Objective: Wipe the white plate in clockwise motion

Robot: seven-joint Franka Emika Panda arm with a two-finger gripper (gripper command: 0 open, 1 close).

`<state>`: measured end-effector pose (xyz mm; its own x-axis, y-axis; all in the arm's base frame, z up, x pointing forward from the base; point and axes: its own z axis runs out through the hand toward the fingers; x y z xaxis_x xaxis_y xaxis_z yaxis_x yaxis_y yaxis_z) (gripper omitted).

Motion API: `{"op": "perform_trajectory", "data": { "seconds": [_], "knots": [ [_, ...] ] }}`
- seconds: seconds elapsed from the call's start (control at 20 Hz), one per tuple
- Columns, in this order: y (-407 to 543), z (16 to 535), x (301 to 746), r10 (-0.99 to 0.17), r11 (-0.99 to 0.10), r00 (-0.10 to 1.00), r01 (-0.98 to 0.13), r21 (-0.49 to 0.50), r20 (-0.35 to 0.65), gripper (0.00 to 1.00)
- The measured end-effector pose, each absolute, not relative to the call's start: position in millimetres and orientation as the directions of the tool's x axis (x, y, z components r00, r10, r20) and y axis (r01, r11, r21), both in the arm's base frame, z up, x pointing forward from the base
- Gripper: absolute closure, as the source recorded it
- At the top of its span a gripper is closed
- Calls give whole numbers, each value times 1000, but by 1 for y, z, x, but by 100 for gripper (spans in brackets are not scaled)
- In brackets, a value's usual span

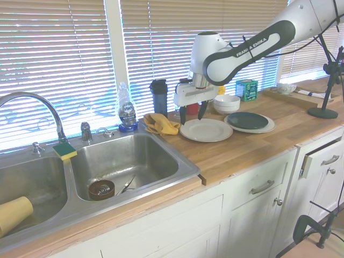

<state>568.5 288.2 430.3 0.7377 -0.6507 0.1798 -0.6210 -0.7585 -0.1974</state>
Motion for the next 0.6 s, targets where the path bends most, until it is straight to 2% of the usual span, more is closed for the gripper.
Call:
{"op": "perform_trajectory", "data": {
  "seconds": [0.15,0.35,0.6],
  "knots": [
    [306,429,570,-633,-773,746,-596,-216,206,0],
    [334,396,577,-617,-785,762,-579,-218,199,0],
    [349,377,606,-617,-785,747,-559,-268,248,0]
  ]
}}
